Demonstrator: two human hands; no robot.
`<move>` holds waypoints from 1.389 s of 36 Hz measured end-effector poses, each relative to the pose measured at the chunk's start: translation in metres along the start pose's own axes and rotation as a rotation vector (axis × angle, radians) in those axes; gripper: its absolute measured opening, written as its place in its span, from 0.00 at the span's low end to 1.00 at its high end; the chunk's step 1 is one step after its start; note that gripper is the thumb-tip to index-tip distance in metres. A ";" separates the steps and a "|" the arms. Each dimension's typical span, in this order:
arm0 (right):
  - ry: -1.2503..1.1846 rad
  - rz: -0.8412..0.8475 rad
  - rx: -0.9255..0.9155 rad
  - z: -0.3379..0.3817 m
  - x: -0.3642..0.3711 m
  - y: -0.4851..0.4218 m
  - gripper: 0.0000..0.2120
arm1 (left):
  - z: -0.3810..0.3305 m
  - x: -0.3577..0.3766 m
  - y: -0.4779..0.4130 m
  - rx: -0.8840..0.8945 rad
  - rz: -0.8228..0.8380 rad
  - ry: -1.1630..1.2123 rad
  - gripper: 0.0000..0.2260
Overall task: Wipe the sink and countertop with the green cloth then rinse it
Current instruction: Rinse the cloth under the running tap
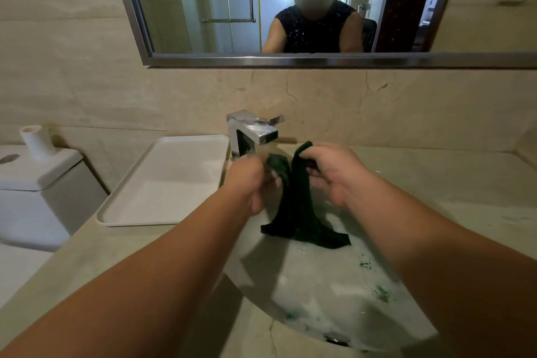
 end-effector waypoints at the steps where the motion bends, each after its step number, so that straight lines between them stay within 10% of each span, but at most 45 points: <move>1: 0.002 0.014 -0.006 -0.001 0.004 0.001 0.05 | -0.002 0.003 0.000 0.019 0.003 0.002 0.12; 28: 0.307 0.066 -0.139 -0.002 0.010 0.008 0.06 | -0.008 0.004 0.020 0.113 0.290 -0.123 0.12; 37: -0.096 0.123 -0.186 0.075 -0.032 0.040 0.04 | 0.015 0.044 0.057 0.121 0.471 -0.641 0.32; 50: -0.375 -0.126 -0.193 0.111 -0.146 0.090 0.05 | 0.046 0.066 0.092 0.147 0.414 -0.922 0.17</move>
Point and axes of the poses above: each hand's wrist, its own y-axis away from the middle knuckle, its own x-axis out of the palm, z = x × y, the point moved 5 cm from there along -y, towards the middle knuckle, and after that the axes turned 2 degrees about -z, right-handed, at the moved point
